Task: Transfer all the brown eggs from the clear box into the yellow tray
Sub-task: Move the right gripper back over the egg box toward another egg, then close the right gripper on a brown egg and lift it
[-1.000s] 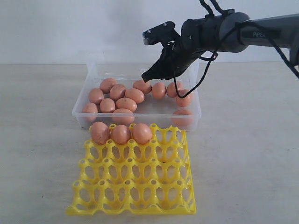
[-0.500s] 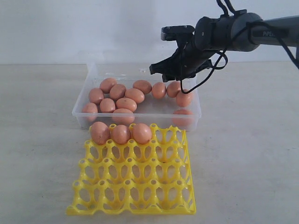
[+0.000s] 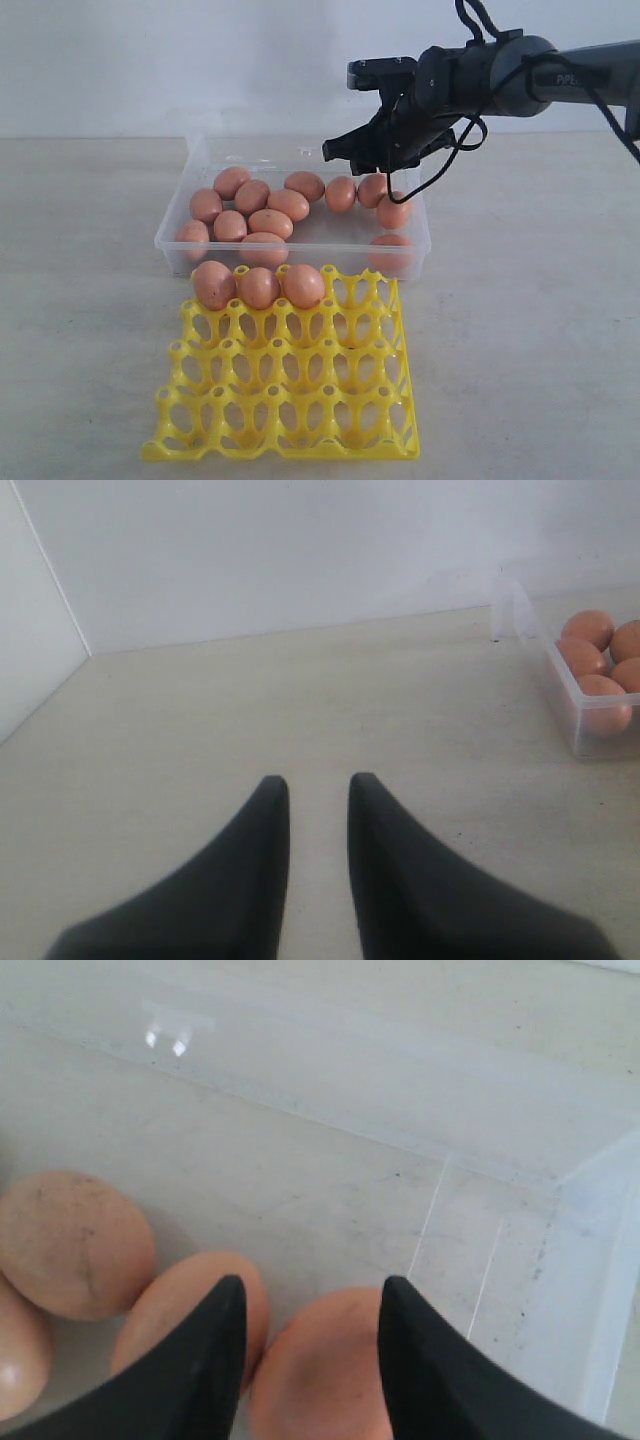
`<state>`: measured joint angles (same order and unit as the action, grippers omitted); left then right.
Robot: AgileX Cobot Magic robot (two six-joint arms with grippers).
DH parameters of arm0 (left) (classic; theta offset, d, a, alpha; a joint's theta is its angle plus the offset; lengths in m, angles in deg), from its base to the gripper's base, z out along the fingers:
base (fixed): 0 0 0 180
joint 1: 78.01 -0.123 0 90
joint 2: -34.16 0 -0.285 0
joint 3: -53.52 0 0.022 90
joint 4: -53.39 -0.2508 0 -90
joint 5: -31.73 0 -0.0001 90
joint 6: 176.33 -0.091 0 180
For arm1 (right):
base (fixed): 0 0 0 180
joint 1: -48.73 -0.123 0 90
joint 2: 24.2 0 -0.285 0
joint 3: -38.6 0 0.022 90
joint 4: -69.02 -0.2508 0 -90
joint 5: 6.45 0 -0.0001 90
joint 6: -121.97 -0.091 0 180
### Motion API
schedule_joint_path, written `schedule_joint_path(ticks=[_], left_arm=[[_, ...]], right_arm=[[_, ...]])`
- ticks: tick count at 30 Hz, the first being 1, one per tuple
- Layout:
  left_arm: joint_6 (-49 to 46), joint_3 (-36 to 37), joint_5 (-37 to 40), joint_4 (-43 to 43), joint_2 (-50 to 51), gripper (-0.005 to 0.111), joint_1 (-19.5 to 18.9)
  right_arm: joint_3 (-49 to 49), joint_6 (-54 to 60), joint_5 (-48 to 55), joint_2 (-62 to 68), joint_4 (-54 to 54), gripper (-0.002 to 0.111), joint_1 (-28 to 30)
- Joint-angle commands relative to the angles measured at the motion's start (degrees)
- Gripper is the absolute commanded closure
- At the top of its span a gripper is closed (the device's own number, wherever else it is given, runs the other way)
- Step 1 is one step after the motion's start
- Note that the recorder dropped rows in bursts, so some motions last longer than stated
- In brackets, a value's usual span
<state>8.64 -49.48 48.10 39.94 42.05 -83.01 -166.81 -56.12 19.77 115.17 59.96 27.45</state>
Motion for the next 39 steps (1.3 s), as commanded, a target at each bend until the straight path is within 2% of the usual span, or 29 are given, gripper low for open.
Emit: schedule_joint_path(ticks=[1, 17, 21, 23, 31, 39], left_arm=[[0.1, 0.2, 0.0, 0.1, -0.1, 0.085, -0.1], [0.1, 0.2, 0.0, 0.1, -0.1, 0.085, -0.1], [0.1, 0.2, 0.0, 0.1, -0.1, 0.085, -0.1], [0.1, 0.2, 0.0, 0.1, -0.1, 0.085, -0.1], [0.1, 0.2, 0.0, 0.1, -0.1, 0.085, -0.1], [0.1, 0.2, 0.0, 0.1, -0.1, 0.085, -0.1]], right_arm=[[-0.3, 0.2, 3.2, -0.1, 0.6, 0.066, 0.3], [-0.3, 0.0, 5.0, 2.0, 0.9, 0.066, 0.3], [-0.3, -0.2, 4.8, 2.3, 0.9, 0.044, 0.3], [-0.3, -0.3, 4.7, 2.3, 0.9, 0.040, 0.3], [-0.3, -1.9, 2.7, 2.5, 0.9, 0.048, 0.3], [-0.3, -1.4, 2.8, 3.9, 0.9, 0.071, 0.3]])
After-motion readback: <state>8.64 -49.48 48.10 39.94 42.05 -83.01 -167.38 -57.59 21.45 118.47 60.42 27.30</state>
